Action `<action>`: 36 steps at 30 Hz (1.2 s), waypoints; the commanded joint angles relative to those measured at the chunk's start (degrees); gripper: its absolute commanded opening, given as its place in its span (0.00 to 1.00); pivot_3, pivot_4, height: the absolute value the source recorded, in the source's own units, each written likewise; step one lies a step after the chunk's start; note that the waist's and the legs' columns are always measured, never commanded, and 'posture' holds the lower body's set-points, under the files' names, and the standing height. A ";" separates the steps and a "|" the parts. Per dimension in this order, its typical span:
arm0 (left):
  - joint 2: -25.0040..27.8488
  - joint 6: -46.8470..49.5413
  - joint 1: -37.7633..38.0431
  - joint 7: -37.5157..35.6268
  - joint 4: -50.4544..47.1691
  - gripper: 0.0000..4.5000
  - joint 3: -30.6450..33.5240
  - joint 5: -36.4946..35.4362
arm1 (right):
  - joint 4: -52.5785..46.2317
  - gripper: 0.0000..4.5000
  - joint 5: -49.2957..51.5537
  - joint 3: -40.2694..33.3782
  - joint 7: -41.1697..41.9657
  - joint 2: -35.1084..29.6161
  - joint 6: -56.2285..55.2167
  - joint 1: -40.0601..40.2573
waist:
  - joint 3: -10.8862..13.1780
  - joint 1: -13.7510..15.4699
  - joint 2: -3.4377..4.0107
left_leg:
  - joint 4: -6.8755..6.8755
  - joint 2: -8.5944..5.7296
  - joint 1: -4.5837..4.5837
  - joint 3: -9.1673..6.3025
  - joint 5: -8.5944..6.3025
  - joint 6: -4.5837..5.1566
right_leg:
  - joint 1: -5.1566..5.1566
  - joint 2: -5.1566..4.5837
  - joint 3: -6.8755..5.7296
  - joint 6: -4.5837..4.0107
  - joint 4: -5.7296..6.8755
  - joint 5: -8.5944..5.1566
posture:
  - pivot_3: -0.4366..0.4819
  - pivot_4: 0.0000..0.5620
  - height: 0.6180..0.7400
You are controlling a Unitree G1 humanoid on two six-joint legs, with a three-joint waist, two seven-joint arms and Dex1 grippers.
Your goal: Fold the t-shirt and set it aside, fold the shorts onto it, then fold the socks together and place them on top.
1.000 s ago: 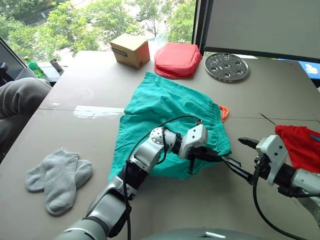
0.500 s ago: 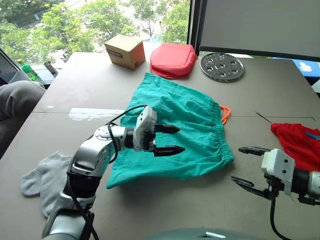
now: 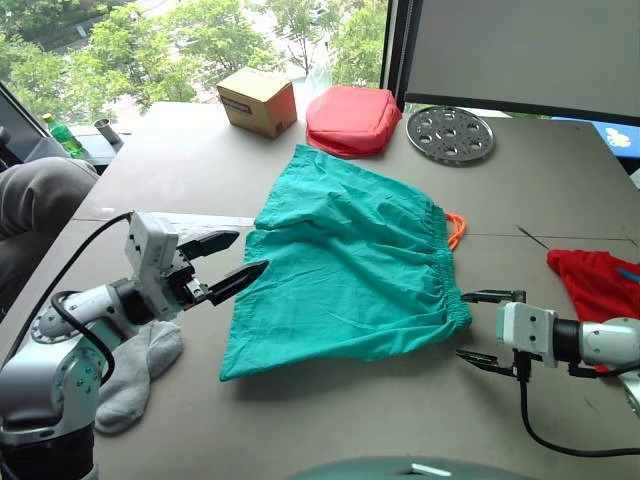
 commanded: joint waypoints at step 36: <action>-0.01 -42.52 21.65 -11.82 11.33 0.98 -11.30 26.34 | 3.49 1.00 -2.37 5.83 -1.50 4.99 3.37 -6.24 | 0.00 0.69 0.22 | -0.03 0.05 -0.04 0.12 -0.10 0.12 | -0.15 -0.07 -0.06 -0.02 -0.01 -0.01 | 0.48 0.27 0.99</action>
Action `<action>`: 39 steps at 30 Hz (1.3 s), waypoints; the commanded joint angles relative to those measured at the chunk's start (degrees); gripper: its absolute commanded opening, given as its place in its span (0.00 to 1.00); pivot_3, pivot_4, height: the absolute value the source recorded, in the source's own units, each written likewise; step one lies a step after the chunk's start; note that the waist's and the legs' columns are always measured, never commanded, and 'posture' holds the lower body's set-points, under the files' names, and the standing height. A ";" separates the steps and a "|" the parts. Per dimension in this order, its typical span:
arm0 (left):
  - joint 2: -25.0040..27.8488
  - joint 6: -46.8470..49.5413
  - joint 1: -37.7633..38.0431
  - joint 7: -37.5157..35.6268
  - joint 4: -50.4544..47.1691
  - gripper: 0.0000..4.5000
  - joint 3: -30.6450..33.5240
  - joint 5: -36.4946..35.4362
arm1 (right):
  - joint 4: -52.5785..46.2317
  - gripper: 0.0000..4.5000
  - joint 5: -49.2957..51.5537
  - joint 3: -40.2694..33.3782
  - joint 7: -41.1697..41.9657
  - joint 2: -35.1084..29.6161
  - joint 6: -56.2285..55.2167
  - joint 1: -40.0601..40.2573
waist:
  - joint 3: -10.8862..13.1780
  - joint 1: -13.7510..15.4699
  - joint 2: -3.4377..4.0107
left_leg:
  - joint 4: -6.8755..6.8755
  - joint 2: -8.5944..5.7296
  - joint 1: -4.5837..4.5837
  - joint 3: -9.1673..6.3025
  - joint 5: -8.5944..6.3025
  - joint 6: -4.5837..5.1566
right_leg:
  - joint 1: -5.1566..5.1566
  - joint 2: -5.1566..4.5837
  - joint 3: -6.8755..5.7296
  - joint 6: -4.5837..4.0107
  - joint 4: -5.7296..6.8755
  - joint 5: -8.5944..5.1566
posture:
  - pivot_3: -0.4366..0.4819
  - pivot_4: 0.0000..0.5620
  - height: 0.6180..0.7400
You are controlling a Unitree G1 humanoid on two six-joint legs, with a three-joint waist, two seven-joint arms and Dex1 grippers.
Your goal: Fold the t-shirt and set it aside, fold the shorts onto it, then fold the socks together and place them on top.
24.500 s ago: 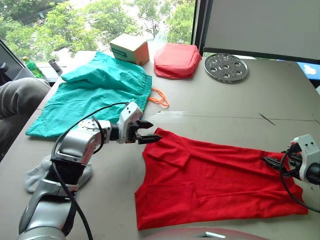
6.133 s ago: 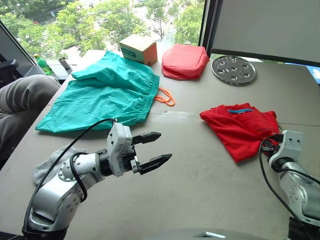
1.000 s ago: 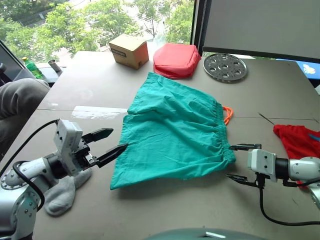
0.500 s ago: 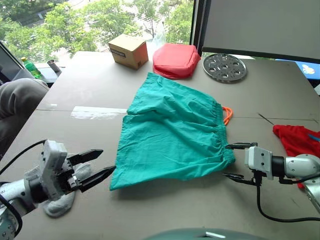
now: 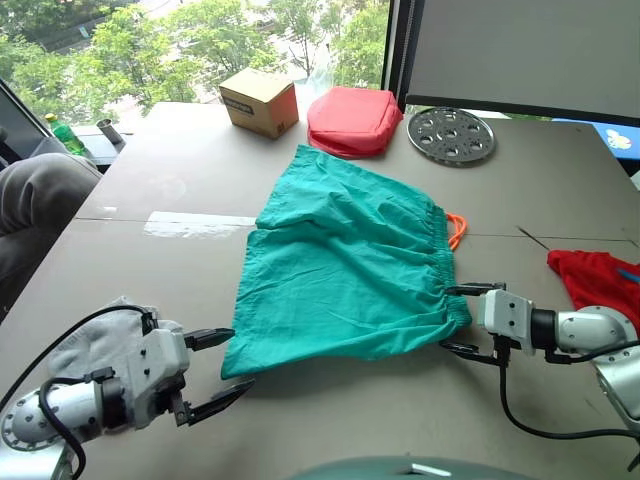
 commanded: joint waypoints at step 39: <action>34.45 34.39 -7.79 -14.95 1.47 0.00 11.80 -42.22 | -15.46 0.00 39.08 -24.23 11.77 -17.23 32.69 11.70 | 0.06 0.23 0.38 | -0.17 0.01 0.00 -0.02 -0.03 0.04 | 0.04 -0.02 -0.08 0.03 -0.32 -0.01 | 0.48 0.27 0.99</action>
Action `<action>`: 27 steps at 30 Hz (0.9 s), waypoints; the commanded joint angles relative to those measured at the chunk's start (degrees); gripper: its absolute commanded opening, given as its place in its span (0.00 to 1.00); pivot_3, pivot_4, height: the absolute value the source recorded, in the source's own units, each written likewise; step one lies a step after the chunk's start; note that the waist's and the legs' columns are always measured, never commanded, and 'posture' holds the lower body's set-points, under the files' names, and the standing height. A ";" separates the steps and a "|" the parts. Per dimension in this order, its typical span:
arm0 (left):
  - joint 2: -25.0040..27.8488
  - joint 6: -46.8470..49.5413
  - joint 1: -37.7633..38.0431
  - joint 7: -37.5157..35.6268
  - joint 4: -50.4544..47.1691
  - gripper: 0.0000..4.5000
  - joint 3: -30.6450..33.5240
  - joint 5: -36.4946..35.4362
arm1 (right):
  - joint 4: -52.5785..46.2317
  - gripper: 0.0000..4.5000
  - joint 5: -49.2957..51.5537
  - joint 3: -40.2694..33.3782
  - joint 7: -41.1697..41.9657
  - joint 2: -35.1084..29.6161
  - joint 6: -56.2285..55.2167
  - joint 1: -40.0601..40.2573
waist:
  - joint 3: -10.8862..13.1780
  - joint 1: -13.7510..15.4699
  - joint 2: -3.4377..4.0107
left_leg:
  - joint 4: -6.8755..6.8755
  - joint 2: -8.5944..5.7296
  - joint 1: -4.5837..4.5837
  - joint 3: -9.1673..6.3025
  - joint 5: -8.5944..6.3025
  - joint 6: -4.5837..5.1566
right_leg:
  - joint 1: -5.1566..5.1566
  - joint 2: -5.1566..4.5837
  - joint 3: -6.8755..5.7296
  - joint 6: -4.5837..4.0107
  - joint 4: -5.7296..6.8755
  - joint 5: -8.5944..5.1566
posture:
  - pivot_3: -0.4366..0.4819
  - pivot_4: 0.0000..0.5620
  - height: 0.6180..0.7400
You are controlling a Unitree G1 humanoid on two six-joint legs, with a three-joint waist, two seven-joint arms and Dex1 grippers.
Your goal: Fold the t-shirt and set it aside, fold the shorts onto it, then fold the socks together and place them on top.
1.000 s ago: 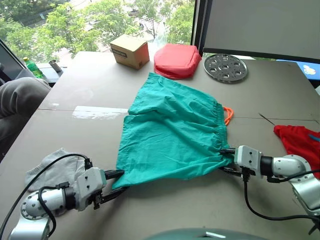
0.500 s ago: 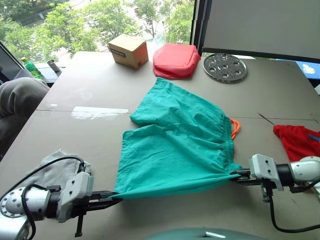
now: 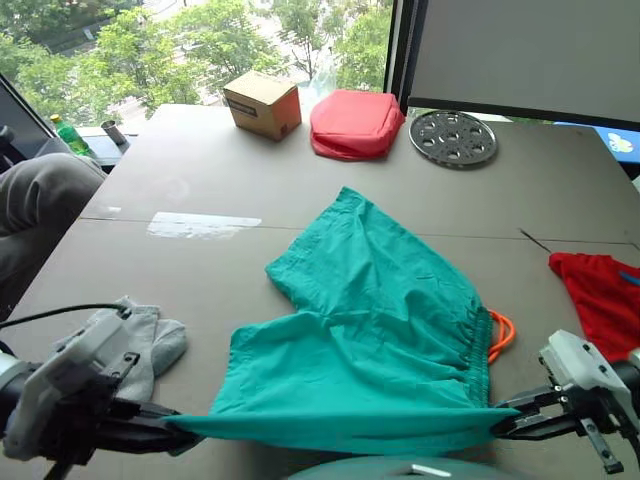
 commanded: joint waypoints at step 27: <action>-49.05 -37.06 -102.36 32.48 77.92 0.00 -57.46 57.99 | 17.53 0.00 -6.59 12.59 -42.68 13.40 29.84 -34.88 | 0.00 -0.24 -0.69 | 0.79 -0.15 -0.24 0.17 -0.01 0.68 | 0.10 0.18 0.26 0.27 0.57 0.37 | 0.48 0.27 0.99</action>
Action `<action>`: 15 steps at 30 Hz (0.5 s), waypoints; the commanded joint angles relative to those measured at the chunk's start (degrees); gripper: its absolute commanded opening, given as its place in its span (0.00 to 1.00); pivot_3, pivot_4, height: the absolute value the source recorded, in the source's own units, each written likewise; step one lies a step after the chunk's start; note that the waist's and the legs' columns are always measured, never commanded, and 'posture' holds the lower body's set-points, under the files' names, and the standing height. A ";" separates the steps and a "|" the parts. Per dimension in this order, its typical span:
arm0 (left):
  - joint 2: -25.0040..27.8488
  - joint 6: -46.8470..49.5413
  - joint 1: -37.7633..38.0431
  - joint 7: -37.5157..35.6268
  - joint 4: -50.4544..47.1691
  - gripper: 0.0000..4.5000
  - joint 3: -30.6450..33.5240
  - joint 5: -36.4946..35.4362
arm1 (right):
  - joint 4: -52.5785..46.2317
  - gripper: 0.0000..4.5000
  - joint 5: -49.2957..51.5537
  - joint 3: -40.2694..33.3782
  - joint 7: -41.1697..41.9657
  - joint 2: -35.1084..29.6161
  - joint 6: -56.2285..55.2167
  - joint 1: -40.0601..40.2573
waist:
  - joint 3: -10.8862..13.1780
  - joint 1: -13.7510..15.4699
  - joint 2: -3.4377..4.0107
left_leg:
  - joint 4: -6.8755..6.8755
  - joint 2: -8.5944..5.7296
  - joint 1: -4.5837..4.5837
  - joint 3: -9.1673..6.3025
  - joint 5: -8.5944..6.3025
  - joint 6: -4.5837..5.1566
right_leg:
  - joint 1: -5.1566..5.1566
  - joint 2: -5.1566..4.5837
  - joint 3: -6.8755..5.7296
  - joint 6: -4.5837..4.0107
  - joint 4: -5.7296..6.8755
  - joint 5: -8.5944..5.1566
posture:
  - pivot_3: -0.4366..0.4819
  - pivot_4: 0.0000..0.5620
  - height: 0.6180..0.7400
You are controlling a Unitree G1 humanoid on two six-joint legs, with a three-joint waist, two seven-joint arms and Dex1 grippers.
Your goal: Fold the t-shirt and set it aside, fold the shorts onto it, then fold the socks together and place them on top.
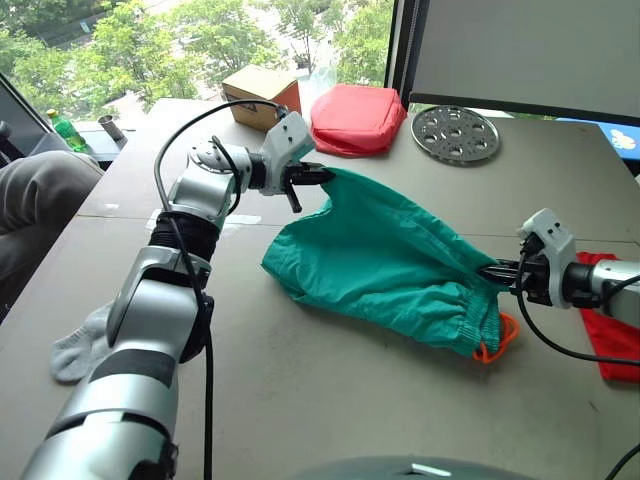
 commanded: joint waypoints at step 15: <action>6.06 18.65 9.73 -7.53 -11.21 0.85 17.38 -13.08 | -10.47 0.77 -4.77 -12.24 8.10 0.64 -16.76 13.12 | 0.01 -1.34 -0.01 | 0.02 0.02 0.00 -0.02 0.00 0.00 | -0.07 -0.08 0.02 0.01 0.19 0.00 | 0.48 0.27 0.99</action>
